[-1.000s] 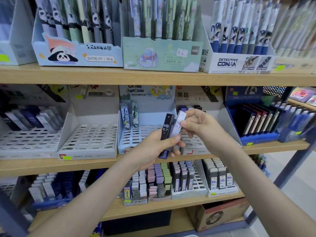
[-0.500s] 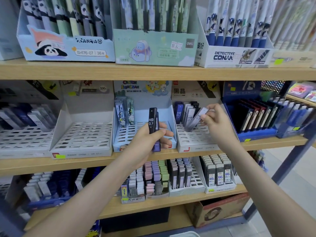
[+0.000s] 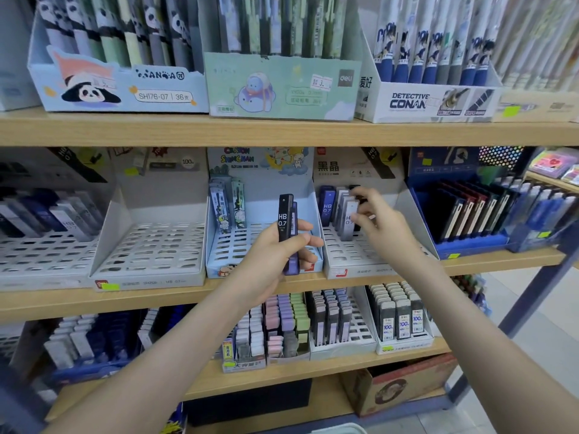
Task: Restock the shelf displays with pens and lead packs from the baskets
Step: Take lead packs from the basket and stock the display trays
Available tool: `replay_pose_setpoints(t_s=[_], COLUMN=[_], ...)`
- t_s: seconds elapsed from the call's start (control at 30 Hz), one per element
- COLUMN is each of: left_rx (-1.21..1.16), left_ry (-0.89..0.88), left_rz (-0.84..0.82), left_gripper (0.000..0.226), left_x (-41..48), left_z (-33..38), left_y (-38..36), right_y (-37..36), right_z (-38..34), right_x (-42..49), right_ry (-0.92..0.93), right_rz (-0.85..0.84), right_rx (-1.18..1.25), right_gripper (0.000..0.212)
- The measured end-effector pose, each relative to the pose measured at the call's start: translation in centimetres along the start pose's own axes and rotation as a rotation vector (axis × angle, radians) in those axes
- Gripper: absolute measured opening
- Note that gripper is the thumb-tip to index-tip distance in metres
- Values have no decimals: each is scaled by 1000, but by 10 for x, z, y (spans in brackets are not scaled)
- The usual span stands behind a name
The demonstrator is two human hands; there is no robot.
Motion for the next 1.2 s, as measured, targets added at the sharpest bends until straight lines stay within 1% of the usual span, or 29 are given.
replay_pose_setpoints(t_s=[0.1, 0.23, 0.3, 0.33, 0.37, 0.4, 0.47, 0.5, 0.57, 0.6, 0.67, 0.8, 0.83, 0.87, 0.9, 0.93, 0.97, 1.0, 1.1, 1.13, 1.2], left_rx=[-1, -4, -13, -18, -18, -15, -14, -11, 16, 30, 34, -31, -35, -25, -3, 25, 50, 67, 64, 33, -46], left_ry=[12, 35, 51, 60, 66, 65, 62, 66, 81, 88, 95, 71, 60, 49, 40, 33, 31, 33, 70, 90, 113], left_rz=[-10, -20, -31, -48, -76, -112, -191, -227, -289, -310, -313, -172, -147, -129, -120, -117, -119, -122, -125, -124, -137], left_gripper=[13, 14, 14, 14, 14, 14, 16, 16, 16, 15, 14, 16, 15, 14, 13, 12, 12, 12, 19, 20, 23], left_x=[1, -1, -2, -2, -3, -4, -6, -7, -10, -12, -12, -8, -8, -8, -8, -8, -7, -7, -9, -10, -13], left_z=[-1, -3, -5, -6, -6, -5, -2, -1, 1, 1, 2, 7, 9, 11, 12, 14, 15, 16, 17, 16, 17], left_y=[-1, -3, -3, -4, -5, -8, -15, -19, -24, -25, -22, -5, -2, 0, 1, 2, 2, 2, 3, 4, 5], right_y=[1, 0, 5, 9, 11, 13, 5, -1, -10, -12, -8, 3, 4, 6, 9, 11, 8, 2, -16, -19, -22], right_z=[4, 5, 0, -6, -14, -24, -42, -50, -59, -60, -55, -39, -38, -39, -43, -52, -61, -68, -74, -74, -70], right_x=[0, 0, -3, -8, -12, -16, -24, -28, -33, -34, -32, -27, -27, -27, -27, -30, -34, -38, -47, -48, -48], right_ry=[50, 157, 239, 290, 308, 278, 160, 112, 56, 28, -23, -117, -114, -61, 50, 206, 379, 522, 772, 821, 839], right_rz=[80, 162, 270, 336, 344, 278, -9, -145, -313, -352, -353, -256, -225, -160, -53, 64, 147, 175, 166, 182, 199], right_rx=[-76, -235, -312, -324, -279, -177, 91, 181, 294, 350, 449, 628, 611, 511, 313, 64, -144, -283, -441, -476, -493], right_gripper=[28, 33, 35, 36, 35, 33, 29, 24, 17, 15, 13, 9, 10, 14, 21, 28, 32, 32, 23, 20, 22])
Point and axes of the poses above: each hand's wrist, its own x-axis towards the middle knuckle, its own y-axis out of the back of the hand, z = x × y, the point moved 6 cm from there along x, towards the middle knuckle, and after that the axes turned 11 degrees about -y, right-handed, at the moved point
